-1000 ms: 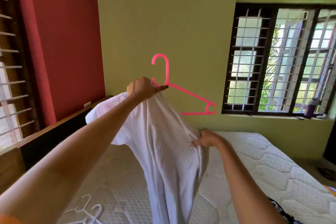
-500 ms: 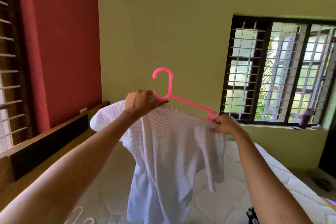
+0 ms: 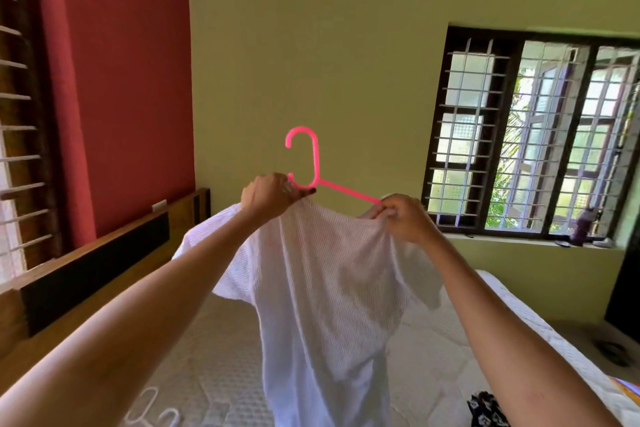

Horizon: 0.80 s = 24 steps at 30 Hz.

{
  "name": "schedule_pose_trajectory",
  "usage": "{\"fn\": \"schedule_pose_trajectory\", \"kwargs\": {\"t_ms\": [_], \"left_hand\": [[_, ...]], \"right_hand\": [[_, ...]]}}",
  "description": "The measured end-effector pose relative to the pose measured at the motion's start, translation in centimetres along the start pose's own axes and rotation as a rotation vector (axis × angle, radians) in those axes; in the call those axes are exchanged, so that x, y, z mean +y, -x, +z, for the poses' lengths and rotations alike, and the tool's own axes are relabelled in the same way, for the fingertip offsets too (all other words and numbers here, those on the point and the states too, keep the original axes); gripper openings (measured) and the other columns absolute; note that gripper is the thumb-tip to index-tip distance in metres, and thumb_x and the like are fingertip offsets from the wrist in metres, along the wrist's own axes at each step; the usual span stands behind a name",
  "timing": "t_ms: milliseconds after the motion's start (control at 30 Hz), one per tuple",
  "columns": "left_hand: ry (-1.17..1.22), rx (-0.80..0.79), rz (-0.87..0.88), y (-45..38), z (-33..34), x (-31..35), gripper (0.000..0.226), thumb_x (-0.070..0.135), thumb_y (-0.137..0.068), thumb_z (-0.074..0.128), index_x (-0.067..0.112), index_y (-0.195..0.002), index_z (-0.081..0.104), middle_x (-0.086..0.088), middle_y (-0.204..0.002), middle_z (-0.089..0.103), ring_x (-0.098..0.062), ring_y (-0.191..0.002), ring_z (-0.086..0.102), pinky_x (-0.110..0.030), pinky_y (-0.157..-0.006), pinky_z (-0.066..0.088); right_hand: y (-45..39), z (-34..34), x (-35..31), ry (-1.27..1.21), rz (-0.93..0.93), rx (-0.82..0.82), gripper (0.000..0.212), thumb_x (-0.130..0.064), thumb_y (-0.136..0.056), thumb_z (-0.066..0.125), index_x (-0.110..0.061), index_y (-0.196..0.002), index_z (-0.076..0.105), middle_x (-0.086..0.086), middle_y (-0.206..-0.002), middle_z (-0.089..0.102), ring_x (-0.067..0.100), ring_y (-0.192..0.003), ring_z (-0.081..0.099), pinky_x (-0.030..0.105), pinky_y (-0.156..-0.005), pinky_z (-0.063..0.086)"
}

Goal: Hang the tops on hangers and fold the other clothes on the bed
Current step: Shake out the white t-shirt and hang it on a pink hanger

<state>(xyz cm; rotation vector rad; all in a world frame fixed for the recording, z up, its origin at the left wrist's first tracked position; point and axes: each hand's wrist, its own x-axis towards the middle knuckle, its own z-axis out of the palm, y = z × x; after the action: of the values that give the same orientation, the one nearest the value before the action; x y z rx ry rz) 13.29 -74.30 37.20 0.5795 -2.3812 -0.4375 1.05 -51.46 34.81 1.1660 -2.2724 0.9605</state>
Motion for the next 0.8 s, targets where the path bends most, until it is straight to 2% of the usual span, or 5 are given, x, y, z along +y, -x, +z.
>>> {"fn": "schedule_pose_trajectory", "kwargs": {"t_ms": [300,433,500,667,800], "left_hand": [[0.145,0.033,-0.007,0.0,-0.5,-0.4,0.055,0.068,-0.068,0.065,0.019,-0.054,0.044,0.004,-0.058,0.049,-0.023,-0.063,0.053,-0.027,-0.048,0.03],[0.216,0.045,0.011,0.1,-0.7,-1.0,0.055,0.064,-0.068,0.068,0.018,-0.051,0.042,0.005,-0.052,0.043,-0.02,-0.055,0.044,-0.025,-0.044,0.026],[0.236,0.045,0.003,0.0,-0.9,-1.3,0.056,0.063,-0.07,0.068,0.017,-0.05,0.042,0.005,-0.05,0.041,-0.019,-0.053,0.043,-0.026,-0.044,0.026],[0.22,0.011,-0.048,0.5,-1.5,-1.7,0.057,0.065,-0.07,0.066,0.017,-0.051,0.042,0.004,-0.054,0.046,-0.022,-0.06,0.048,-0.026,-0.046,0.029],[0.172,-0.012,0.013,0.9,-1.7,-1.0,0.057,0.067,-0.068,0.066,0.016,-0.054,0.045,0.004,-0.055,0.046,-0.022,-0.061,0.05,-0.026,-0.048,0.029]], "right_hand": [[-0.6,-0.5,-1.7,-0.277,-0.047,0.332,0.027,-0.014,-0.074,0.052,-0.004,-0.096,0.065,0.003,-0.094,0.068,0.013,-0.088,0.065,0.023,-0.084,0.052],[-1.1,-0.1,0.5,0.204,0.388,0.254,0.058,-0.055,-0.094,0.029,-0.006,-0.101,0.059,0.015,-0.099,0.064,0.032,-0.095,0.06,0.039,-0.081,0.048],[-0.8,0.9,0.9,0.071,0.449,0.139,0.063,-0.067,-0.088,0.021,-0.009,-0.097,0.046,0.013,-0.089,0.058,0.031,-0.087,0.06,0.038,-0.073,0.047],[-0.5,0.9,-0.9,0.2,0.381,0.183,0.063,-0.067,-0.088,0.028,-0.007,-0.096,0.047,0.017,-0.096,0.061,0.033,-0.097,0.059,0.04,-0.084,0.043],[-0.5,1.3,-3.8,0.493,0.143,0.148,0.102,-0.073,-0.077,-0.012,-0.005,-0.079,0.064,0.019,-0.087,0.066,0.033,-0.087,0.06,0.038,-0.079,0.044]]}}
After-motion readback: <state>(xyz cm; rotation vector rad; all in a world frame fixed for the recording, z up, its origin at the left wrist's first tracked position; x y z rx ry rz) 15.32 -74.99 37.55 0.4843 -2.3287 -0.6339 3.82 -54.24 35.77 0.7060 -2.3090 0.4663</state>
